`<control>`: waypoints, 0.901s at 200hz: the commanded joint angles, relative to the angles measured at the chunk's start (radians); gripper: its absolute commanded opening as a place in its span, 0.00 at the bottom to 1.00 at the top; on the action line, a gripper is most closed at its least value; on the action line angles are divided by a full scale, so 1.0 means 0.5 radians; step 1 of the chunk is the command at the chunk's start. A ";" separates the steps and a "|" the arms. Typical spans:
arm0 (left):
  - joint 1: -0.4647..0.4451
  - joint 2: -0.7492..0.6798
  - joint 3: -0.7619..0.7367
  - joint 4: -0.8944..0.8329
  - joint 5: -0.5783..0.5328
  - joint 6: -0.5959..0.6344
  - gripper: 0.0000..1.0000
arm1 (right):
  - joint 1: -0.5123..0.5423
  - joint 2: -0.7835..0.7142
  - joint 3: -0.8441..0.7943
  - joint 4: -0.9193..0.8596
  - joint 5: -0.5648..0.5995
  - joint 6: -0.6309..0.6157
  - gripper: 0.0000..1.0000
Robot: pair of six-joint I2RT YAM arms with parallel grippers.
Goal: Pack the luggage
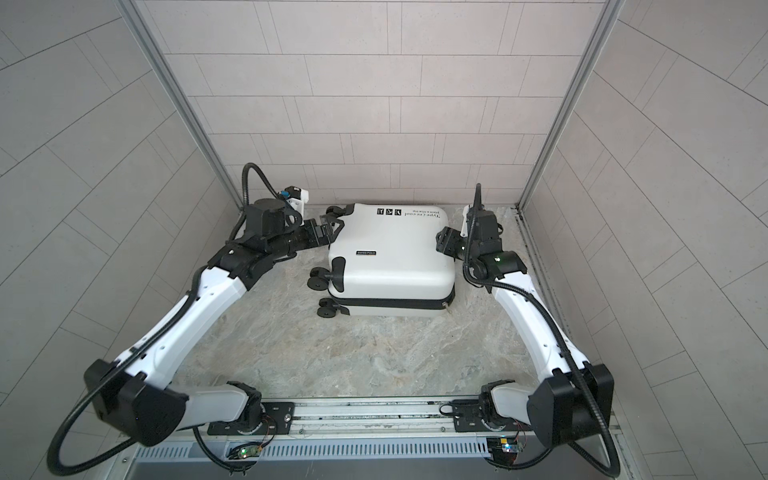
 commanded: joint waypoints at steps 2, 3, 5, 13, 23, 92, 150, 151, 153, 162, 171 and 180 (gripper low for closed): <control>-0.158 -0.198 -0.233 -0.198 -0.258 -0.046 0.90 | -0.107 0.235 0.192 0.177 -0.155 0.143 0.70; -0.166 -0.211 -0.238 -0.202 -0.269 -0.051 0.90 | -0.110 0.248 0.202 0.179 -0.162 0.147 0.70; -0.181 -0.235 -0.258 -0.209 -0.285 -0.062 0.90 | -0.119 0.274 0.223 0.184 -0.176 0.161 0.70; -0.249 -0.320 -0.338 -0.218 -0.343 -0.107 0.90 | -0.152 0.387 0.310 0.193 -0.226 0.188 0.69; -0.350 -0.413 -0.437 -0.218 -0.415 -0.174 0.89 | -0.179 0.521 0.432 0.179 -0.274 0.213 0.69; -0.605 -0.620 -0.972 0.002 -0.554 -0.510 0.89 | -0.291 1.267 1.114 0.254 -0.629 0.218 0.68; -0.543 -0.455 -0.966 0.119 -0.480 -0.486 0.90 | -0.278 1.627 1.420 0.172 -1.098 0.055 0.64; -0.542 -0.448 -0.964 0.121 -0.477 -0.486 0.90 | -0.277 1.630 1.421 0.169 -1.106 0.048 0.64; -0.539 -0.440 -0.964 0.128 -0.474 -0.486 0.90 | -0.275 1.634 1.422 0.161 -1.127 0.023 0.64; -0.523 -0.408 -0.956 0.153 -0.450 -0.488 0.90 | -0.262 1.656 1.431 0.121 -1.183 -0.040 0.64; -0.509 -0.393 -0.955 0.177 -0.439 -0.489 0.90 | -0.247 1.671 1.429 0.082 -1.219 -0.085 0.63; -0.490 -0.387 -0.959 0.198 -0.432 -0.492 0.90 | -0.234 1.682 1.421 0.045 -1.246 -0.126 0.62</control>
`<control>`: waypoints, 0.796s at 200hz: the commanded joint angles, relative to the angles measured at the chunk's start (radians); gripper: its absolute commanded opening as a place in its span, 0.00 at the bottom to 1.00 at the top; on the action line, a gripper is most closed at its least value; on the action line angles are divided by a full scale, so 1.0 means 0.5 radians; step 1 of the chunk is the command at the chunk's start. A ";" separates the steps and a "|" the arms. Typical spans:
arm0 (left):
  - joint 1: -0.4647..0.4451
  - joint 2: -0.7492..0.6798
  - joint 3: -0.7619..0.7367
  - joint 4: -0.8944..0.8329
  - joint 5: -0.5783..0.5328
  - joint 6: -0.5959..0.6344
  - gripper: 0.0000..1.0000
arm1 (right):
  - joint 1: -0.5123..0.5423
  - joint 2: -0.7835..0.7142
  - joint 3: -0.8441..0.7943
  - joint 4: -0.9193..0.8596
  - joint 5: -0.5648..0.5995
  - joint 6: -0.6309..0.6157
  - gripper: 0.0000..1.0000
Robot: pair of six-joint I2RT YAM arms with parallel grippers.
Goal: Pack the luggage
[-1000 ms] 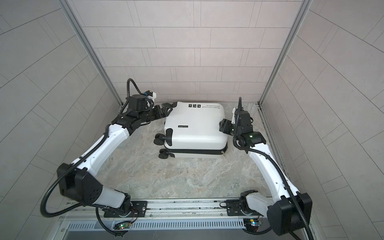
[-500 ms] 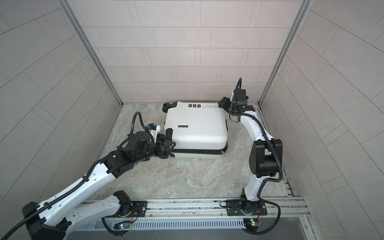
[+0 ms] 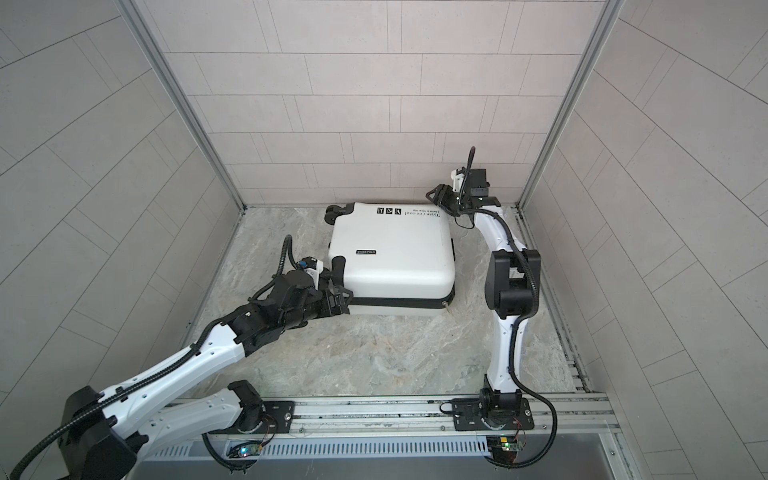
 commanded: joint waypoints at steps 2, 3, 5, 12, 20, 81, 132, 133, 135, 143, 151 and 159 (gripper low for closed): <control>0.057 0.018 0.026 0.118 0.034 -0.035 0.90 | 0.084 0.056 0.004 -0.158 -0.282 -0.158 0.62; 0.061 0.018 0.026 0.118 0.037 -0.035 0.90 | 0.086 0.055 0.003 -0.161 -0.284 -0.161 0.62; 0.068 0.016 0.025 0.120 0.040 -0.036 0.90 | 0.088 0.054 -0.003 -0.164 -0.288 -0.169 0.62; 0.098 0.010 0.020 0.125 0.055 -0.035 0.90 | 0.096 0.051 -0.026 -0.169 -0.293 -0.188 0.62; 0.144 -0.004 0.014 0.114 0.073 -0.029 0.90 | 0.105 0.045 -0.062 -0.170 -0.295 -0.200 0.61; 0.514 -0.100 -0.067 0.066 0.283 0.020 0.90 | 0.218 -0.151 -0.477 -0.005 -0.338 -0.257 0.59; 0.811 -0.189 -0.113 -0.003 0.406 0.082 0.91 | 0.392 -0.324 -0.750 -0.002 -0.298 -0.355 0.57; 0.817 -0.191 -0.114 -0.005 0.410 0.082 0.91 | 0.395 -0.327 -0.756 -0.001 -0.296 -0.355 0.57; 0.831 -0.195 -0.115 -0.007 0.417 0.082 0.91 | 0.402 -0.331 -0.767 0.001 -0.295 -0.355 0.57; 0.880 -0.203 -0.118 -0.018 0.438 0.082 0.91 | 0.424 -0.357 -0.808 0.002 -0.282 -0.361 0.56; 0.928 -0.204 -0.123 -0.026 0.464 0.145 0.91 | 0.446 -0.384 -0.853 0.006 -0.271 -0.372 0.56; 0.979 -0.200 -0.126 -0.026 0.490 0.161 0.91 | 0.466 -0.414 -0.896 0.008 -0.249 -0.382 0.56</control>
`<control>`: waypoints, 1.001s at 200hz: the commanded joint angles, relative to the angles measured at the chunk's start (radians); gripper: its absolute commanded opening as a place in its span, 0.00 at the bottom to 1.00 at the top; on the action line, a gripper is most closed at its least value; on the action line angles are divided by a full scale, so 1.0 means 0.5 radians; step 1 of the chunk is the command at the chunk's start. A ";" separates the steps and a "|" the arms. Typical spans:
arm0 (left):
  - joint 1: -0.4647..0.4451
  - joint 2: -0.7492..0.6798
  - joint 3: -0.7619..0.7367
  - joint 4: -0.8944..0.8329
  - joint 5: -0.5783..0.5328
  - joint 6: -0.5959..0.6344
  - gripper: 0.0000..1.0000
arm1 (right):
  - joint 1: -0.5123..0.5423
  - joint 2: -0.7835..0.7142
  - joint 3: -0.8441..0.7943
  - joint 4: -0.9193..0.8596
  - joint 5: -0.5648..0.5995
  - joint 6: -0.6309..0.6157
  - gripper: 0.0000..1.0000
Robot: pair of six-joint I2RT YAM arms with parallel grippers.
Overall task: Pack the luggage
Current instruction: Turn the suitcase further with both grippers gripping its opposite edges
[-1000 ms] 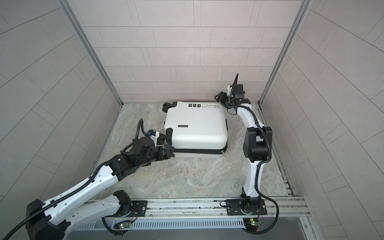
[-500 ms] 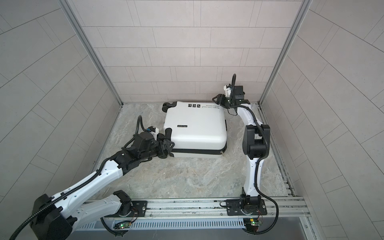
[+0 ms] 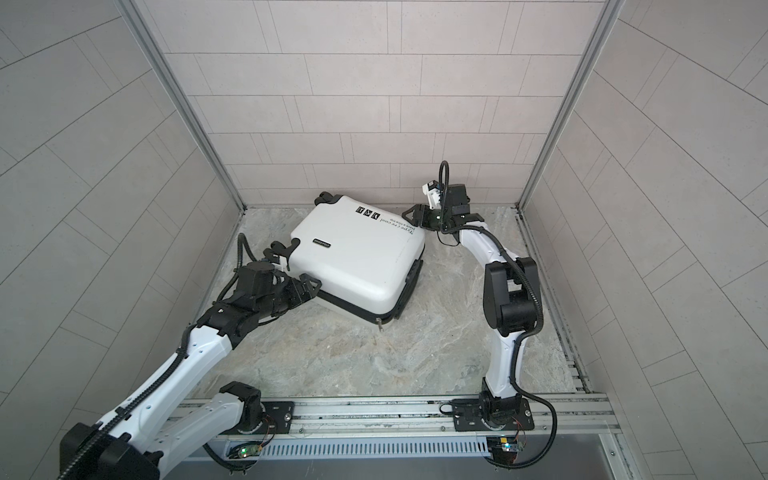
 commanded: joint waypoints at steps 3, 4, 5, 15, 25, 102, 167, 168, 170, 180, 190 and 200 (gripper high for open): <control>0.131 -0.005 -0.012 0.116 0.060 0.075 0.91 | 0.155 -0.036 -0.215 -0.309 -0.085 -0.121 0.56; 0.135 -0.006 -0.013 0.116 0.062 0.076 0.90 | 0.159 -0.040 -0.218 -0.308 -0.081 -0.122 0.56; 0.138 -0.003 -0.013 0.118 0.064 0.078 0.91 | 0.161 -0.045 -0.227 -0.308 -0.078 -0.123 0.55; 0.187 0.016 -0.010 0.124 0.093 0.099 0.91 | 0.184 -0.088 -0.300 -0.290 -0.056 -0.127 0.55; 0.223 0.045 -0.004 0.134 0.117 0.124 0.91 | 0.207 -0.130 -0.374 -0.264 -0.040 -0.126 0.55; 0.307 0.401 0.119 0.308 0.210 0.218 0.91 | 0.417 -0.489 -0.841 -0.133 0.096 -0.092 0.54; 0.348 0.559 0.226 0.316 0.257 0.282 0.91 | 0.602 -0.775 -1.082 -0.092 0.245 -0.035 0.54; 0.352 0.559 0.228 0.313 0.257 0.282 0.91 | 0.602 -0.781 -1.084 -0.092 0.248 -0.035 0.54; 0.359 0.560 0.231 0.306 0.257 0.280 0.91 | 0.605 -0.791 -1.088 -0.095 0.252 -0.033 0.55; 0.402 0.543 0.233 0.272 0.257 0.273 0.91 | 0.602 -0.840 -1.096 -0.127 0.293 -0.042 0.56; 0.458 0.513 0.223 0.261 0.266 0.267 0.91 | 0.594 -0.886 -1.071 -0.211 0.363 -0.072 0.61; 0.511 0.477 0.202 0.271 0.272 0.258 0.91 | 0.578 -0.921 -1.024 -0.291 0.426 -0.115 0.65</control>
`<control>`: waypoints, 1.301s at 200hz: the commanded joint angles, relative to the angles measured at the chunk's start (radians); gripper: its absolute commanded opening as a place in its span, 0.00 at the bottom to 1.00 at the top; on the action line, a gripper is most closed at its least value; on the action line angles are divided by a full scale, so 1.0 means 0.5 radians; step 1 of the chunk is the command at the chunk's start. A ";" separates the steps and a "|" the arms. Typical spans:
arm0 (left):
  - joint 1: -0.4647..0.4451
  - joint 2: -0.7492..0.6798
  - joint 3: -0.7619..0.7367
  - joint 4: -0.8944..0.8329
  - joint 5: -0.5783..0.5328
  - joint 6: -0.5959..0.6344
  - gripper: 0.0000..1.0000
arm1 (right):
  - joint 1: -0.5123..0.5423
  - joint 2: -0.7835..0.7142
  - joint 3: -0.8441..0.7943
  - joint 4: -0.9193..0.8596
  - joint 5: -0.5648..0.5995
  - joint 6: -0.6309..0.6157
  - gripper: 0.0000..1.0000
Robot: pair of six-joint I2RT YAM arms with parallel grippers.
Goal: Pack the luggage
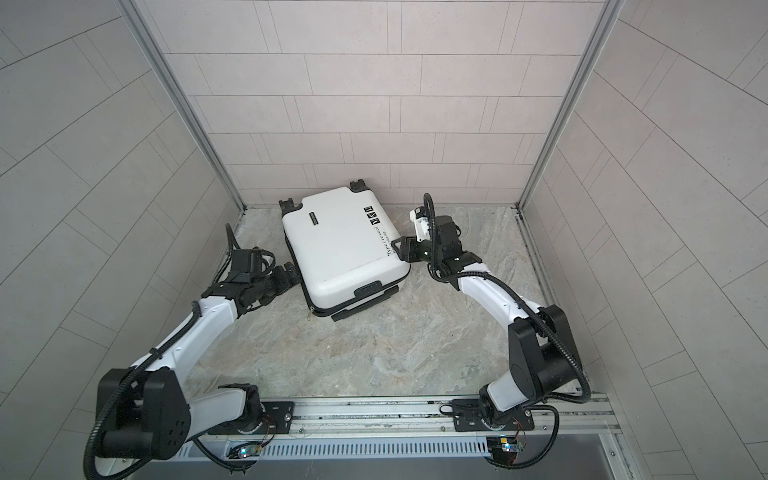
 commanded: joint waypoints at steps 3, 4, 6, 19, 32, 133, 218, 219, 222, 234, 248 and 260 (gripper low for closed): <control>0.066 -0.075 0.048 0.170 0.220 0.018 0.91 | 0.148 -0.032 -0.019 -0.573 -0.204 -0.053 0.65; 0.073 -0.079 0.047 0.172 0.223 0.017 0.91 | 0.145 -0.033 -0.012 -0.580 -0.198 -0.056 0.66; 0.086 -0.085 0.042 0.174 0.228 0.016 0.91 | 0.137 -0.038 0.002 -0.592 -0.186 -0.059 0.66; 0.164 -0.099 0.047 0.177 0.261 0.006 0.93 | 0.091 -0.046 0.084 -0.652 -0.147 -0.073 0.67; 0.239 -0.084 0.070 0.175 0.308 -0.002 0.93 | 0.042 -0.031 0.155 -0.664 -0.110 -0.055 0.68; 0.432 0.478 0.154 0.590 0.486 -0.273 0.94 | -0.092 0.718 0.668 -0.090 -0.300 0.515 0.99; 0.188 0.743 0.253 0.553 0.370 -0.141 0.93 | -0.039 0.820 0.524 0.268 -0.428 0.747 0.99; 0.186 0.746 0.254 0.554 0.366 -0.141 0.93 | -0.037 0.818 0.520 0.270 -0.428 0.744 0.99; 0.178 0.748 0.254 0.556 0.366 -0.139 0.92 | -0.033 0.811 0.507 0.276 -0.428 0.745 0.99; 0.146 0.763 0.259 0.555 0.361 -0.138 0.92 | -0.015 0.782 0.456 0.292 -0.428 0.742 0.98; 0.111 0.770 0.274 0.547 0.348 -0.122 0.92 | 0.007 0.751 0.402 0.324 -0.431 0.748 0.98; 0.078 0.785 0.294 0.519 0.347 -0.101 0.92 | 0.029 0.721 0.369 0.339 -0.439 0.751 0.98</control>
